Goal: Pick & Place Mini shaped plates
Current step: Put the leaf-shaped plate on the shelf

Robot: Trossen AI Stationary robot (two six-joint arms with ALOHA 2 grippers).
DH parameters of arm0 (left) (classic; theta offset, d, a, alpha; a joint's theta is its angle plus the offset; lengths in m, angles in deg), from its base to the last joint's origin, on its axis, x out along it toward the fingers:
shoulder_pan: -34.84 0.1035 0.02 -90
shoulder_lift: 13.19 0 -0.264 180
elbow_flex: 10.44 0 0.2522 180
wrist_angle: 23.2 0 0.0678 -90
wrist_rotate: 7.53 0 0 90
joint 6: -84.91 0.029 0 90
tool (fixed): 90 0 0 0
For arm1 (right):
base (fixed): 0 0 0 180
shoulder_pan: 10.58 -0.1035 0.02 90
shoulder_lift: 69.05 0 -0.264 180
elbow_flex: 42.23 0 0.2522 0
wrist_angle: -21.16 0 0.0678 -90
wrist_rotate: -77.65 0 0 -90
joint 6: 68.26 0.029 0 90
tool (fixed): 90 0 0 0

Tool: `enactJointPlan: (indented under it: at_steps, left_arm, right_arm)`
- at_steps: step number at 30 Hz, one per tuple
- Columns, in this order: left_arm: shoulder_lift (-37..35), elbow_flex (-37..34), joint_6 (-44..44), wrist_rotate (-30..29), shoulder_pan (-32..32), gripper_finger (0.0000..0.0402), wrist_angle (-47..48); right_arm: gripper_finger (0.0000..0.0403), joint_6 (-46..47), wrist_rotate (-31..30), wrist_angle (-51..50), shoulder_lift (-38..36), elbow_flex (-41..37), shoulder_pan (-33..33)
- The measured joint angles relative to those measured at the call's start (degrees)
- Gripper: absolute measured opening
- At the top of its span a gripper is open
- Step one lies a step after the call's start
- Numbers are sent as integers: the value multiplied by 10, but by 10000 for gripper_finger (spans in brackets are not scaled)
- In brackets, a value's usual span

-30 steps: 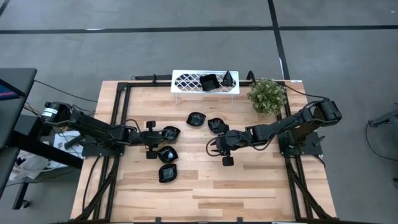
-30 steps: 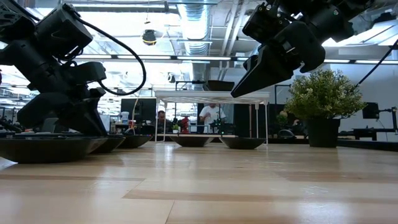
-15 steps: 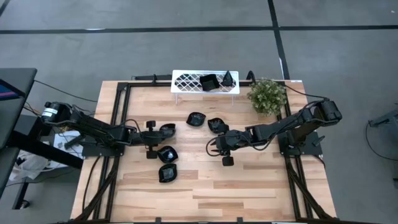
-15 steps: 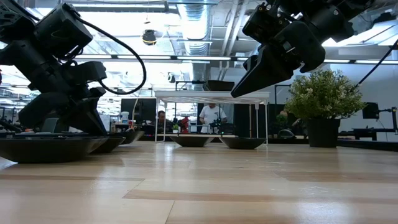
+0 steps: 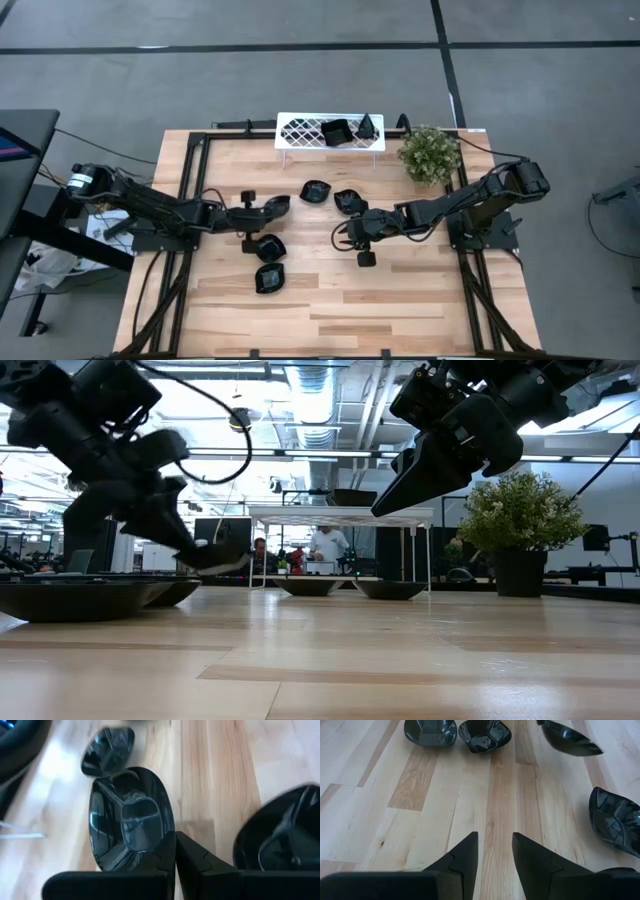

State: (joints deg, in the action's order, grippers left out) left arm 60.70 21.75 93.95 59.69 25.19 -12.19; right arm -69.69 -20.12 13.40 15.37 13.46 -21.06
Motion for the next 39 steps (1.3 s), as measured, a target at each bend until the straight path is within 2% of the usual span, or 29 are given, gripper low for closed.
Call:
enactJointPlan:
  at_steps: [8,15,25,30,39]
  left_arm:
    - [0,44,57,-58,0,7,7]
    - [0,96,123,-63,8,7,27]
    - [0,204,265,-61,121,7,115]
    - [0,248,339,-13,189,7,117]
    - [0,300,374,118,310,7,88]
  right_arm:
    - [115,10,0,0,0,0,0]
    - [115,42,2,0,0,0,-1]
    - [115,60,2,0,0,0,-1]
    - [115,55,2,0,0,0,0]
    - [115,55,2,0,0,0,0]
